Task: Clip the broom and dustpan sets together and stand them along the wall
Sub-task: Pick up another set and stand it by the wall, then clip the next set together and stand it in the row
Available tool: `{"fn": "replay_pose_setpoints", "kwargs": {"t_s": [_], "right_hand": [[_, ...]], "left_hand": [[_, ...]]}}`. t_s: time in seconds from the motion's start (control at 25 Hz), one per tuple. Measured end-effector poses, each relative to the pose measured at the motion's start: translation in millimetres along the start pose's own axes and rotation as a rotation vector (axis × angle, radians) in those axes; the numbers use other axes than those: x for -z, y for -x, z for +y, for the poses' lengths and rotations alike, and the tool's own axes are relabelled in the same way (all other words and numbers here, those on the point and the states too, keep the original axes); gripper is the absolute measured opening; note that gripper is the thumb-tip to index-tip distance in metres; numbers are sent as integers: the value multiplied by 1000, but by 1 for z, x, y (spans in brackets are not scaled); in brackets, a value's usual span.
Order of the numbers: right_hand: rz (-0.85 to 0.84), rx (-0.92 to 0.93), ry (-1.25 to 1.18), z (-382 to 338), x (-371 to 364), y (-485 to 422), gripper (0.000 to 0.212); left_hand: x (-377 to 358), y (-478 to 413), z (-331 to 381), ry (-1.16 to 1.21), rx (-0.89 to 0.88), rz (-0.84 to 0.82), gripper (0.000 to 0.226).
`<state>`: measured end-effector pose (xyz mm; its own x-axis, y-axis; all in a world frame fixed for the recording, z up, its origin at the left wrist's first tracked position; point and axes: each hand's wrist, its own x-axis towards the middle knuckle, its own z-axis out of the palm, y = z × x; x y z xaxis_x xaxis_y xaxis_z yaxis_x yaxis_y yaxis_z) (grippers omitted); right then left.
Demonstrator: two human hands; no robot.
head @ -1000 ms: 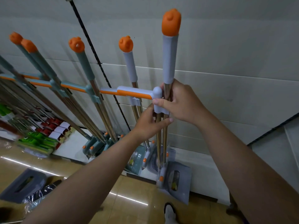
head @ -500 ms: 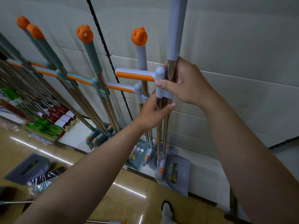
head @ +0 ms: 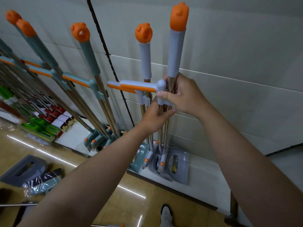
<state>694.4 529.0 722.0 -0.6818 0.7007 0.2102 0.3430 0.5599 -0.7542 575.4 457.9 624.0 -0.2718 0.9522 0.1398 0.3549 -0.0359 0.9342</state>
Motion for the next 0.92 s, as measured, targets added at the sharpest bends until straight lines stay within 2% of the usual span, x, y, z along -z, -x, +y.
{"fn": "replay_pose_setpoints", "kwargs": {"t_s": [0.16, 0.24, 0.4, 0.52, 0.64, 0.76, 0.84, 0.92], "right_hand": [[-67, -104, -41, 39, -32, 16, 37], [-112, -145, -29, 52, -42, 24, 46], [-60, -153, -108, 62, -48, 26, 44], [0, -159, -172, 64, -57, 29, 37], [-10, -191, -203, 69, -65, 29, 31], [52, -300, -275, 75, -78, 39, 34], [63, -369, -226, 79, -90, 49, 28], [-42, -424, -76, 84, -102, 58, 32]], "left_hand": [[-6, 9, -21, -177, 140, -98, 38], [-3, 8, -26, -277, 171, -148, 32], [5, 4, -30, -492, 175, -121, 22], [6, 8, -29, -527, 135, -89, 16], [4, 10, -32, -551, 150, -65, 13], [7, 11, -34, -536, 138, -60, 18], [13, 17, -32, -499, 94, -72, 23], [20, 25, -34, -487, 87, -76, 27]]}}
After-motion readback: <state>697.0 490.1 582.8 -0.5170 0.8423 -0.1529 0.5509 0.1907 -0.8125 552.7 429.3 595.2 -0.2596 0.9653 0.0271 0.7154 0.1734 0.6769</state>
